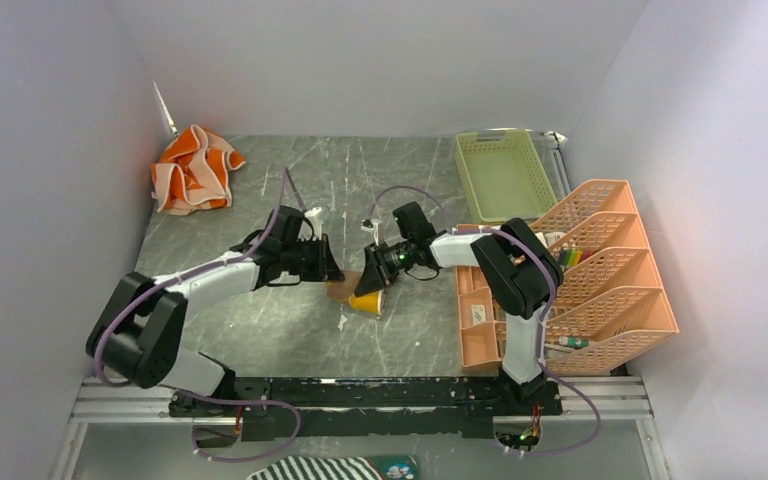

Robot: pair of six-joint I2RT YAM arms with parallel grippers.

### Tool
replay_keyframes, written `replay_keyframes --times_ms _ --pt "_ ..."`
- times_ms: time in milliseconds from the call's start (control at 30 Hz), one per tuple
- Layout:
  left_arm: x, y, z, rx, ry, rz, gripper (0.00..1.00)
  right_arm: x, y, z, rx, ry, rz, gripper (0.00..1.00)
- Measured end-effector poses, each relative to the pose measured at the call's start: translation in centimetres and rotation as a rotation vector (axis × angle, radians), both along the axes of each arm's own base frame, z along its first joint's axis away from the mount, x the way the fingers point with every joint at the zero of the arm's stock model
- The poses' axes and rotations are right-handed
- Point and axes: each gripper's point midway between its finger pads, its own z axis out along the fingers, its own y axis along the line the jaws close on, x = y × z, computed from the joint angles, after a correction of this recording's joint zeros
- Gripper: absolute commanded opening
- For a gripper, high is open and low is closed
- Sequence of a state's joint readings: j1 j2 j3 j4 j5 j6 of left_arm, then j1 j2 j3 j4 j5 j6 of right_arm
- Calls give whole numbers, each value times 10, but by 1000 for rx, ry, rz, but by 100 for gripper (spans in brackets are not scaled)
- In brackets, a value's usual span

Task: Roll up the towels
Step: Roll the towel at the center of the board.

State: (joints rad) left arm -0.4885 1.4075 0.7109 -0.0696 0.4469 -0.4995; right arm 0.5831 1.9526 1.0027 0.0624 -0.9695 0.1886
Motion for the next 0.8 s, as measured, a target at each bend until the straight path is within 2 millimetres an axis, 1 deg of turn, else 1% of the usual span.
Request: replay_keyframes --times_ms 33,167,233,267,300,333,433,533,567,600,633,667,700,733,800 --pt "0 -2 -6 7 15 2 12 -3 -2 -2 -4 18 -3 30" --pt "4 -6 -24 19 49 17 11 -8 -6 -5 -14 31 -1 51" --pt "5 -8 -28 19 54 19 11 -8 -9 -4 -27 4 3 69" --pt "7 -9 -30 20 55 22 11 -9 -10 -2 -37 -19 4 75" --pt "8 -11 -32 21 57 23 11 -10 -12 1 -45 -43 4 94" --pt "9 -12 -32 21 54 22 11 -11 -14 4 -60 -82 0 99" --pt "11 -18 -32 22 42 16 11 -6 -23 21 -120 -271 -36 100" --pt "11 -22 -33 27 35 14 11 5 -35 50 -143 -497 -116 100" --pt "11 -23 -33 29 32 14 11 11 -43 64 -139 -589 -170 100" --pt "11 -24 -34 30 31 12 11 14 -50 72 -137 -645 -214 100" --pt "11 -24 -34 32 28 12 11 21 -59 85 -123 -729 -294 100" --pt "11 -25 -34 34 26 12 11 26 -67 91 -118 -771 -353 100" --pt "10 -25 -34 36 25 11 11 31 -76 96 -105 -809 -425 100" --pt "10 -26 -34 38 22 11 11 33 -81 95 -105 -816 -453 99" --pt "10 -27 -35 42 20 9 11 41 -81 87 -129 -797 -457 99"
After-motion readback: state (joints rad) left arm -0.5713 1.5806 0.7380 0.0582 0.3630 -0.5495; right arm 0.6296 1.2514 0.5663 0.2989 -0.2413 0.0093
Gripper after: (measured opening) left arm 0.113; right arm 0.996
